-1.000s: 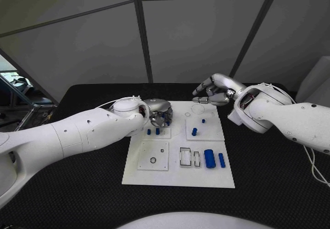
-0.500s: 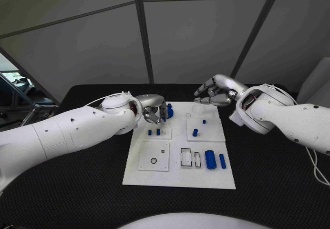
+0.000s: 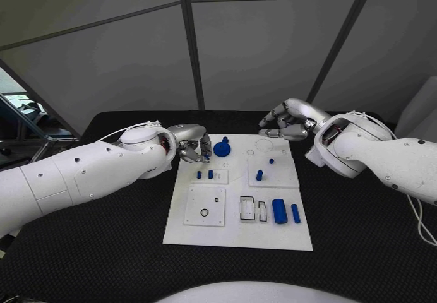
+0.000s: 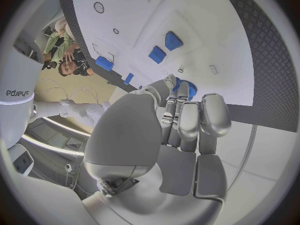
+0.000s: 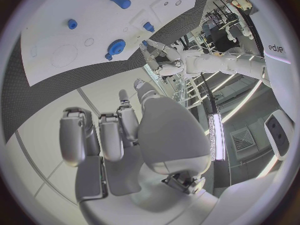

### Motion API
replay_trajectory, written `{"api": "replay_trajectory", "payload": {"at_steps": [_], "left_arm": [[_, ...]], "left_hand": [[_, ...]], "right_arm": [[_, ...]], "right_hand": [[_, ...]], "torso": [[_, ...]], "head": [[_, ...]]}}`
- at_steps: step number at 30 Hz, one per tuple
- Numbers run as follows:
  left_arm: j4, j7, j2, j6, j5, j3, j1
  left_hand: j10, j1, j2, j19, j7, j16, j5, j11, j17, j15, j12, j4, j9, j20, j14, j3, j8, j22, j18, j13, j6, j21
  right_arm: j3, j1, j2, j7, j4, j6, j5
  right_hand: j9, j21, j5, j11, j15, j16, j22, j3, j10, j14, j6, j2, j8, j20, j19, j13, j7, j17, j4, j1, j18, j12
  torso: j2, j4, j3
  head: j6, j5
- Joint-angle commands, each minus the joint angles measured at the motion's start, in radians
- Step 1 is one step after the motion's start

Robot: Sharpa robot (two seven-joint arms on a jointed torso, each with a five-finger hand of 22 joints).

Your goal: Assemble the parts on the task board

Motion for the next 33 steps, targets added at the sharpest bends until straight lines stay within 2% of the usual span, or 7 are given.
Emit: {"api": "replay_trajectory", "payload": {"at_steps": [1, 5, 13, 18, 21, 33], "left_arm": [[-0.001, -0.014, 0.001, 0.002, 0.012, 0.001, 0.000], [-0.015, -0.018, 0.010, 0.004, 0.012, 0.001, -0.001], [-0.051, -0.024, 0.036, 0.013, 0.013, 0.001, -0.008], [-0.067, -0.026, 0.046, 0.020, 0.013, 0.001, -0.014], [-0.071, -0.026, 0.049, 0.026, 0.013, 0.001, -0.015], [-0.075, -0.022, 0.056, 0.032, 0.013, 0.001, -0.019]], "left_hand": [[0.008, -0.012, 0.002, 0.005, 0.002, 0.006, 0.000, 0.000, 0.000, 0.001, -0.007, 0.000, 0.000, 0.000, 0.005, 0.005, -0.005, 0.054, -0.107, 0.000, 0.006, 0.005], [0.010, -0.020, 0.001, 0.005, 0.001, 0.007, 0.000, -0.001, 0.001, 0.001, -0.011, 0.002, -0.001, 0.000, 0.007, 0.004, -0.007, 0.054, -0.106, 0.000, 0.007, 0.003], [0.010, -0.022, 0.000, 0.004, 0.000, 0.010, 0.000, -0.001, 0.006, 0.001, -0.012, 0.002, -0.001, 0.000, 0.009, 0.004, -0.008, 0.053, -0.106, -0.001, 0.007, 0.002], [0.010, -0.022, -0.001, 0.003, 0.000, 0.009, 0.000, -0.001, 0.004, 0.001, -0.013, 0.001, -0.001, 0.000, 0.008, 0.004, -0.009, 0.052, -0.106, -0.001, 0.006, 0.000], [0.010, -0.022, -0.001, 0.003, 0.000, 0.009, 0.000, -0.001, 0.004, 0.001, -0.014, 0.001, -0.002, 0.000, 0.008, 0.004, -0.009, 0.052, -0.106, -0.001, 0.006, 0.000], [0.010, -0.023, -0.002, 0.004, 0.000, 0.009, -0.001, -0.001, 0.004, 0.001, -0.015, 0.001, -0.002, 0.000, 0.008, 0.004, -0.010, 0.053, -0.106, -0.001, 0.006, 0.000]], "right_arm": [[0.001, 0.002, 0.001, 0.005, 0.000, -0.009, -0.001], [0.001, 0.002, 0.002, 0.005, 0.000, -0.009, 0.000], [0.001, 0.002, 0.003, 0.002, 0.000, -0.009, -0.002], [0.001, 0.002, 0.003, 0.000, 0.000, -0.009, -0.004], [0.001, 0.002, 0.003, -0.001, 0.000, -0.009, -0.004], [0.001, 0.002, 0.005, -0.001, 0.000, -0.009, -0.004]], "right_hand": [[0.001, -0.004, 0.006, -0.001, -0.006, -0.004, 0.091, 0.006, -0.005, 0.080, 0.004, 0.003, 0.001, -0.003, 0.000, 0.028, -0.001, 0.156, -0.002, 0.003, 0.011, -0.003], [0.001, -0.004, 0.006, -0.001, -0.006, -0.004, 0.091, 0.006, -0.005, 0.080, 0.004, 0.003, 0.001, -0.003, 0.000, 0.028, -0.001, 0.156, -0.002, 0.003, 0.011, -0.003], [0.001, -0.004, 0.007, -0.001, -0.007, -0.004, 0.090, 0.006, -0.004, 0.080, 0.005, 0.003, 0.003, -0.003, 0.000, 0.028, -0.001, 0.156, -0.001, 0.004, 0.011, -0.002], [0.001, -0.004, 0.007, -0.001, -0.007, -0.004, 0.090, 0.006, -0.004, 0.080, 0.005, 0.003, 0.003, -0.003, 0.000, 0.028, -0.001, 0.156, -0.001, 0.004, 0.011, -0.002], [0.001, -0.004, 0.007, -0.001, -0.007, -0.004, 0.090, 0.006, -0.004, 0.080, 0.005, 0.003, 0.003, -0.003, 0.000, 0.028, -0.001, 0.156, -0.001, 0.004, 0.011, -0.002], [0.001, -0.004, 0.007, -0.002, -0.007, -0.004, 0.090, 0.007, -0.004, 0.080, 0.006, 0.004, 0.003, -0.004, 0.000, 0.028, -0.002, 0.156, -0.001, 0.004, 0.011, -0.003]], "torso": [[0.000, -0.0017, 0.0000], [0.001, -0.0035, 0.0012], [0.001, -0.0017, 0.0015], [0.000, -0.0027, 0.0014], [0.000, -0.0026, 0.0011], [0.000, -0.0019, 0.0007]], "head": [[0.000, 0.002], [-0.001, 0.003], [-0.001, 0.004], [-0.001, 0.003], [-0.003, 0.000], [-0.003, 0.001]]}}
